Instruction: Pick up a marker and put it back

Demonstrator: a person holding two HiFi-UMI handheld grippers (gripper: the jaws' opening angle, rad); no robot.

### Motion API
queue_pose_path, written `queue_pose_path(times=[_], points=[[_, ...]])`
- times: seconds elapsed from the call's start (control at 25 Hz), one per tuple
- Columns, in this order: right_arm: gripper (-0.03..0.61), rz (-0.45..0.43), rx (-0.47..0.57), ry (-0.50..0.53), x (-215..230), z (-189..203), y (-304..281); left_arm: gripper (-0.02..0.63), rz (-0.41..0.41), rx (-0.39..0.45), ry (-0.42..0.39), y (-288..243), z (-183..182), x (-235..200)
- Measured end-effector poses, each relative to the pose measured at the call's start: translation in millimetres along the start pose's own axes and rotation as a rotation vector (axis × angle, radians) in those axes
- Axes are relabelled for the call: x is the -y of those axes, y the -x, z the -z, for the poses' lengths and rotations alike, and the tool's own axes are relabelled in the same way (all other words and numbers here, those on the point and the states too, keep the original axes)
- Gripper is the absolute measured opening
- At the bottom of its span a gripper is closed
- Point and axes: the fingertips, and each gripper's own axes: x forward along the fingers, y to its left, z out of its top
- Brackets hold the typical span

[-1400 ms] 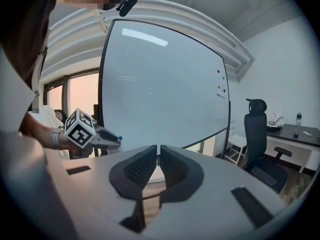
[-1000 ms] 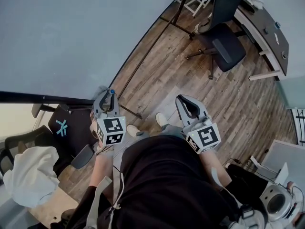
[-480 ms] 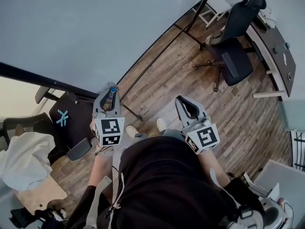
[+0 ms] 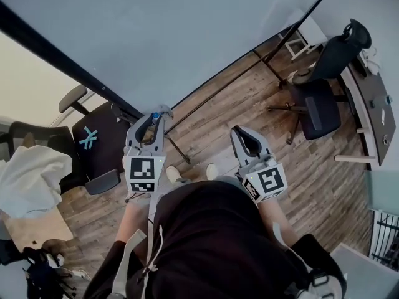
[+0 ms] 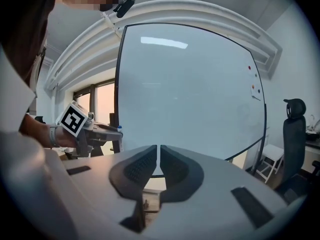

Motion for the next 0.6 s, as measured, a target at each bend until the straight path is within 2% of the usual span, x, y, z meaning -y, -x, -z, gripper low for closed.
queue_pose_path(times=[0.4, 0.6], points=[[0.032, -0.152, 0.029, 0.030, -23.1, -19.8, -35.1, 0.072, -0.084, 0.111, 0.092, 39.6, -27.4, -21.1], [0.032, -0.234, 0.034, 0.047, -40.5, -25.0, -50.3, 0.072, -0.148, 0.132, 0.121, 63.0, -25.8, -34.0]])
